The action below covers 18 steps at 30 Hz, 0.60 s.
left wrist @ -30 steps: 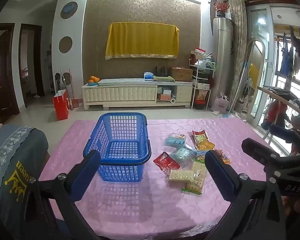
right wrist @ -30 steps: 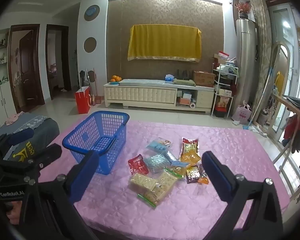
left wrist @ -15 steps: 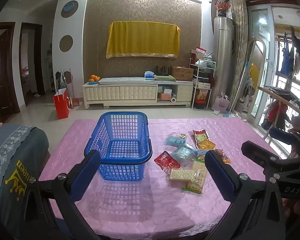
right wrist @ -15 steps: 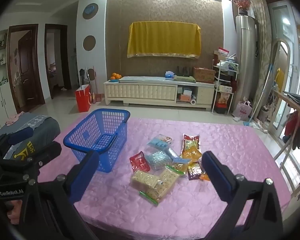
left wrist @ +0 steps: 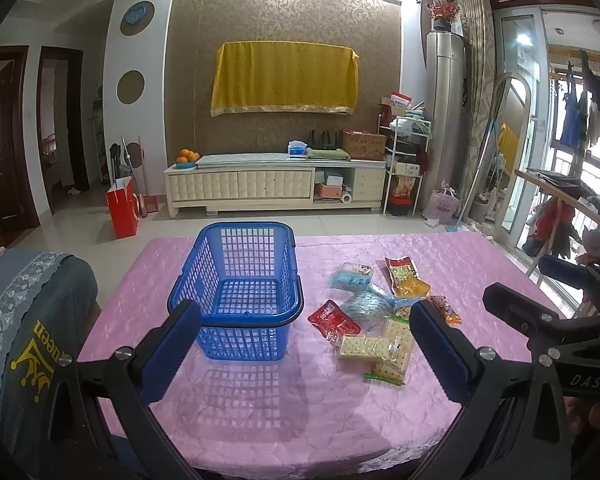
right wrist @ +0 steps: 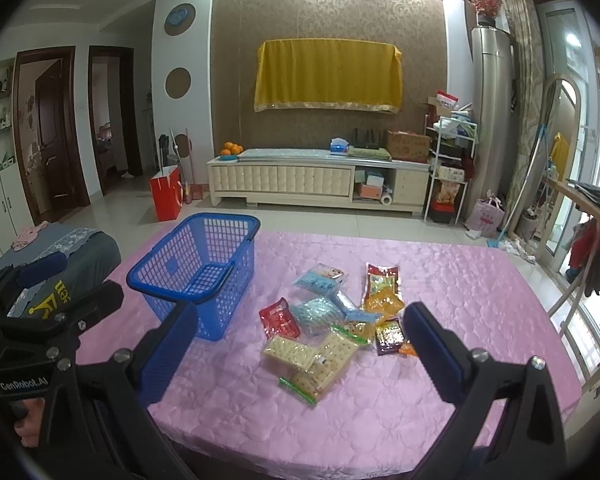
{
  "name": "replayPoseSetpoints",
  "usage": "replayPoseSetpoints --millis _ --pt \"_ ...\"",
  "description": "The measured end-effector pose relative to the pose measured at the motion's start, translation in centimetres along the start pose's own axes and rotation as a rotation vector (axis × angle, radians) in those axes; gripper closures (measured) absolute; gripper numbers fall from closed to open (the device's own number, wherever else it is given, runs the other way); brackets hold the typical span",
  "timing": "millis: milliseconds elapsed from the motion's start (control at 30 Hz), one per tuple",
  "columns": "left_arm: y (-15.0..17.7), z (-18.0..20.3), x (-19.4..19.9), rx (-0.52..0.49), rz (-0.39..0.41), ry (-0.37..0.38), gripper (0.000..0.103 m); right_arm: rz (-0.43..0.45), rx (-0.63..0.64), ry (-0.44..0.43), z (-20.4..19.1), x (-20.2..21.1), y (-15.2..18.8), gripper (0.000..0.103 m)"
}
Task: Organize snacks
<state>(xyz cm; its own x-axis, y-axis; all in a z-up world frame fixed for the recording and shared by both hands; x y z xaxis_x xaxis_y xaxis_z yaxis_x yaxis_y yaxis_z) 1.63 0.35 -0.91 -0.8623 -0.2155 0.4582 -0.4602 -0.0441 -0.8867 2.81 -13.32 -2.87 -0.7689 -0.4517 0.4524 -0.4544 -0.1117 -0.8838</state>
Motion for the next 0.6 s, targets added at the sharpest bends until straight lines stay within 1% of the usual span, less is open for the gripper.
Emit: replayPoseSetpoints --millis 600 --pt "0.39 0.07 0.20 -0.003 0.006 -0.006 0.000 -0.013 -0.010 -0.011 -0.16 0.08 -0.02 0.000"
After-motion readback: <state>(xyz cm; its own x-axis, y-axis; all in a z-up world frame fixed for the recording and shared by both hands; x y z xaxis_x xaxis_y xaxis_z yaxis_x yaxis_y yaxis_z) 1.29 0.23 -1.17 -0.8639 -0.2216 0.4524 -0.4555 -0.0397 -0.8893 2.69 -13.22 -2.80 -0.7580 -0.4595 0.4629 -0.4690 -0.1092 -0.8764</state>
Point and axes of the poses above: each gripper's, at about its wrist camera, not at the fingertips, and x roughly against the way its jaws point, z to its right, y to its underside, the point moved 2 cm from there along -x, roughly the way its jaws point, and after that the axes turned 14 degrees about -y, right-handed, at the moved point
